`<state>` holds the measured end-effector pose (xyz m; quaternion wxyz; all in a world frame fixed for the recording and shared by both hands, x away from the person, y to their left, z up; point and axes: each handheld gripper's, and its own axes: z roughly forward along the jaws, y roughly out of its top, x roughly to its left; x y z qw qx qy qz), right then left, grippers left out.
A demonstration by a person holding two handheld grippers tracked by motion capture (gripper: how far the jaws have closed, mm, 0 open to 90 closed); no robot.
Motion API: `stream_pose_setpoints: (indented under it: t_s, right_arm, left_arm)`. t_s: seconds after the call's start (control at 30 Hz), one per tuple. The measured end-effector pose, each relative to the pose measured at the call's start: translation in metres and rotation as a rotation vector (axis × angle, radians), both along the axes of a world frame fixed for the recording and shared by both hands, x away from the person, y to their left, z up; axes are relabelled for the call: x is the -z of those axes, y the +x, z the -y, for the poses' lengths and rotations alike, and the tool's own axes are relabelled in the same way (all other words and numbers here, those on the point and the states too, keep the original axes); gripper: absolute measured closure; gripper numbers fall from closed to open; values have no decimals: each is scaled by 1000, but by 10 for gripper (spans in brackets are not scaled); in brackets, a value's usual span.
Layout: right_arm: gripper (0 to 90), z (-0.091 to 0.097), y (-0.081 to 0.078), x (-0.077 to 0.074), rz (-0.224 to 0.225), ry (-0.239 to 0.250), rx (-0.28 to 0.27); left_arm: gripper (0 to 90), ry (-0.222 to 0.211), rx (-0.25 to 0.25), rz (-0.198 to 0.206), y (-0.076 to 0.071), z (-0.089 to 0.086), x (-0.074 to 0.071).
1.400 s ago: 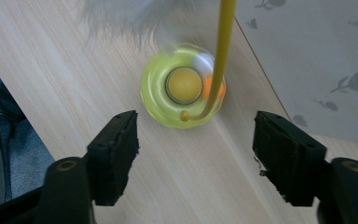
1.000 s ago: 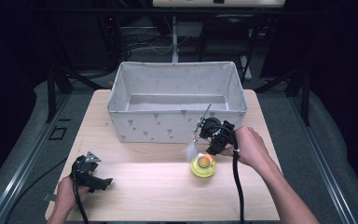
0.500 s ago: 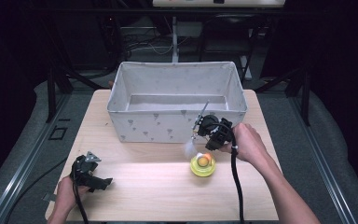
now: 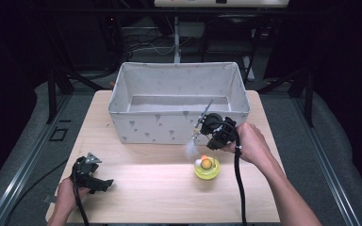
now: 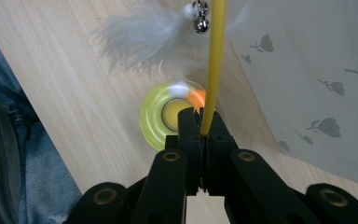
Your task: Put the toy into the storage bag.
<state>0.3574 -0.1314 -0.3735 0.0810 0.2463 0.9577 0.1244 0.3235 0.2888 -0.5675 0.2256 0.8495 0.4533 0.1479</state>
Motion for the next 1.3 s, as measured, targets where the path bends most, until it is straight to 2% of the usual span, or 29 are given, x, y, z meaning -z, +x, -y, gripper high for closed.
stream_pose_setpoints:
  t_s: [0.33,0.63,1.3]
  right_arm:
    - [888,0,-1,-12,21,12,-1]
    - [888,1,-2,-15,22,16,3]
    - [889,10,2,-32,32,49,26]
  left_arm:
    - [1,3,4,-2,1,2,1]
    - [1,1,1,4,0,1,0]
    - [1,-3,4,-3,1,1,0]
